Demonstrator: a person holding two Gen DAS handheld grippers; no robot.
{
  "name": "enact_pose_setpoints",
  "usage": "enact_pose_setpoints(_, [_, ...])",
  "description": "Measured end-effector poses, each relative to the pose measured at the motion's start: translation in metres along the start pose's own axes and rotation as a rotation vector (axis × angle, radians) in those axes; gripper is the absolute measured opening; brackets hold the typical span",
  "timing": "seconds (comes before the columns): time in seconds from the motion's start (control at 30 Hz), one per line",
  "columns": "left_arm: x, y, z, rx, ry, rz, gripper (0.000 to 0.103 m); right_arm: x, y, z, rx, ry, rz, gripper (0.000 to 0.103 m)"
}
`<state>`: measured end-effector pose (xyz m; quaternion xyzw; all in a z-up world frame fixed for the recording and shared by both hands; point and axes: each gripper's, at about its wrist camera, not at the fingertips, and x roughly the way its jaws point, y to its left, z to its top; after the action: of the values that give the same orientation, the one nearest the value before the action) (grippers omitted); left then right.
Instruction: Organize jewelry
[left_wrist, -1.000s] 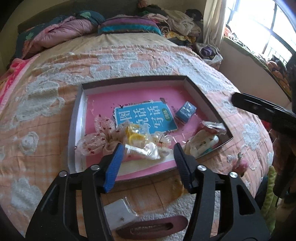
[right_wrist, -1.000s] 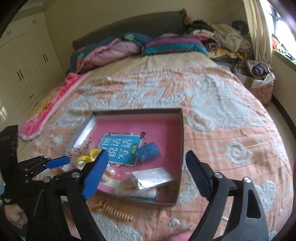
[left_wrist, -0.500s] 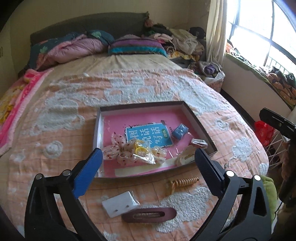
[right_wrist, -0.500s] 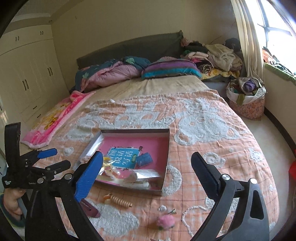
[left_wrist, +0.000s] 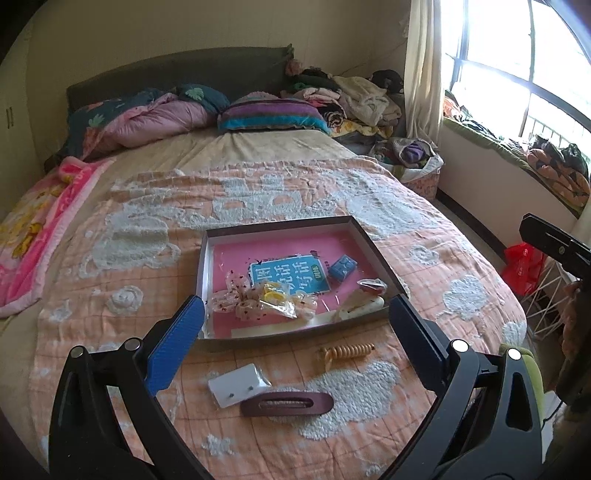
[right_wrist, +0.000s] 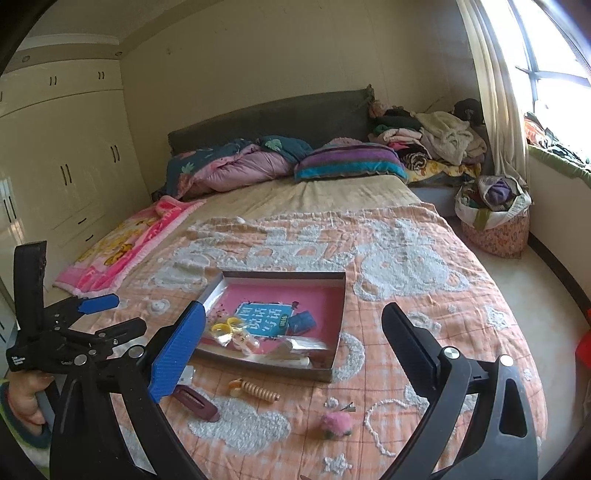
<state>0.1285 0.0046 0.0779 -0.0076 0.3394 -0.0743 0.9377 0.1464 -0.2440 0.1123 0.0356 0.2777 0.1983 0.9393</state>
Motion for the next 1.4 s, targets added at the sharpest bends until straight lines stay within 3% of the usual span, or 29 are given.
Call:
enact_pose_setpoints(0.33, [-0.021,-0.016,-0.016,0.025,-0.016,-0.001,0.093,-0.024,-0.003,-0.011,0.016,-0.014,-0.003,0.097])
enact_pose_setpoints(0.73, [-0.022,-0.027,-0.044,0.008,0.03,0.008,0.093,-0.044,-0.008,-0.038,0.021,-0.001,-0.013,0.097])
enact_pose_setpoints(1.4, [0.001,-0.049,-0.098,0.003,0.138,0.023,0.093,-0.036,-0.037,-0.099,0.045,0.08,-0.077,0.097])
